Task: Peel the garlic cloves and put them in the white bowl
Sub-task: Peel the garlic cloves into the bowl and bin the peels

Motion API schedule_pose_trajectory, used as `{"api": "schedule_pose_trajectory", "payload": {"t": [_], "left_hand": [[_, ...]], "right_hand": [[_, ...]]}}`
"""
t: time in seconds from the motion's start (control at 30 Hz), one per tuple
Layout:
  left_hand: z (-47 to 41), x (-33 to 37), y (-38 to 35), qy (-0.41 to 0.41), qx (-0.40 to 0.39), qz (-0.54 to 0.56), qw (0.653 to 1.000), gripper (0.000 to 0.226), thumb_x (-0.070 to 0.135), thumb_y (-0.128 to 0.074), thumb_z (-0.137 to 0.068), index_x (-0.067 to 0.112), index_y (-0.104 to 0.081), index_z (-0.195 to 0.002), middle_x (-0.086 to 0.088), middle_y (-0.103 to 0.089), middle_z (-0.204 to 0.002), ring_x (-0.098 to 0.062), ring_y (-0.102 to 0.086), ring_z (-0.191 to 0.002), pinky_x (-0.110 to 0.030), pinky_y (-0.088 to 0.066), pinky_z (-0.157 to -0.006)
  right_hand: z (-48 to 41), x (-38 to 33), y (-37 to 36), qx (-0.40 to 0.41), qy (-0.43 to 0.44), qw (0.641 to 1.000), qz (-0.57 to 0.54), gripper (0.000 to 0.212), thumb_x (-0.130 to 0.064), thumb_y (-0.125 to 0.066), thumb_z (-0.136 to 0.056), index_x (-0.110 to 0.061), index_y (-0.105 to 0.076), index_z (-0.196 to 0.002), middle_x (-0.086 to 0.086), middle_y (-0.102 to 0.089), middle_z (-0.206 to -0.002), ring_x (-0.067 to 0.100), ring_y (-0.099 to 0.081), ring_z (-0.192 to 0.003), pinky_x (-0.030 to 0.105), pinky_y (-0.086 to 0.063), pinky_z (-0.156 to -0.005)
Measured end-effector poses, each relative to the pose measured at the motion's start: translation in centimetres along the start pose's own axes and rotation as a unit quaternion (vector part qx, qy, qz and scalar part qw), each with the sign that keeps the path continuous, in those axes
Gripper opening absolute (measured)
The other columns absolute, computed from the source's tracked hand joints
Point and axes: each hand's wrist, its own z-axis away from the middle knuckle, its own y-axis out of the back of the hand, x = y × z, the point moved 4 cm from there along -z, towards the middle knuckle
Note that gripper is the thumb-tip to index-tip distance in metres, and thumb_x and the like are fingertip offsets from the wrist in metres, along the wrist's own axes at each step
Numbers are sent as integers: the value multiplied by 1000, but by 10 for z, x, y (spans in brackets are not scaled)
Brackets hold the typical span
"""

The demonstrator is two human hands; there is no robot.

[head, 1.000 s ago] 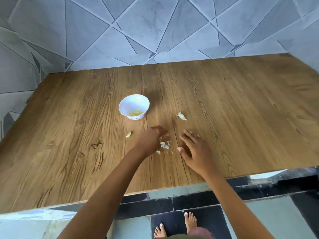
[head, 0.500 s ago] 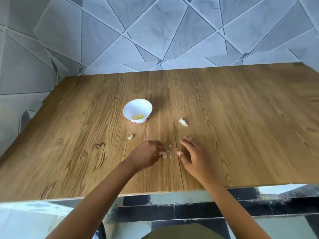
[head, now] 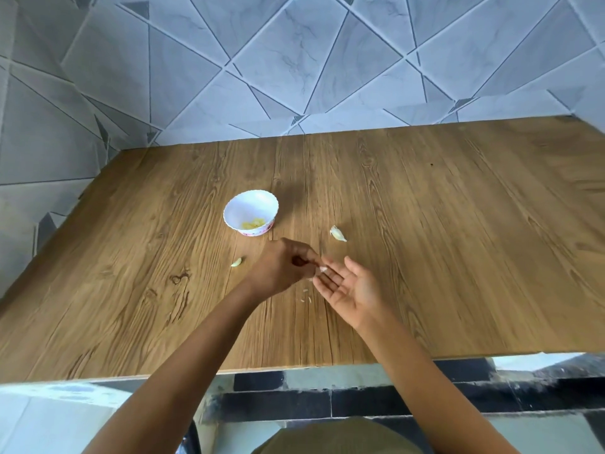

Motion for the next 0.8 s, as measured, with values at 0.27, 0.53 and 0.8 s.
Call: {"api": "schedule_pose_trajectory", "payload": {"t": [0.27, 0.53, 0.8], "left_hand": [[-4, 36, -34, -101, -31, -222, 969, 27, 1, -54, -85, 13, -73, -100, -4, -73, -96, -19, -67, -83, -30, -50, -76], [-6, 33, -26, -75, 15, -156, 985, 22, -3, -61, -79, 12, -75, -85, -3, -70, -87, -15, -65, -77, -30, -52, -73], [-6, -26, -1, 84, 29, -242, 966, 35, -10, -45, -85, 4, -71, -102, -9, -68, -106, -21, -63, -95, -30, -51, -84]], "right_hand": [[0, 1, -3, 40, -23, 995, -92, 20, -6, -42, -94, -5, -55, -79, 9, -57, -72, 15, -56, -65, 22, -53, -49], [3, -5, -5, 28, -13, 995, -99, 17, -1, -43, -92, 5, -58, -88, 17, -65, -70, 23, -67, -61, 30, -56, -57], [5, -23, 11, 26, 33, 994, -101, 27, -5, -37, -97, 7, -60, -92, 18, -62, -90, 24, -60, -86, 34, -51, -85]]}}
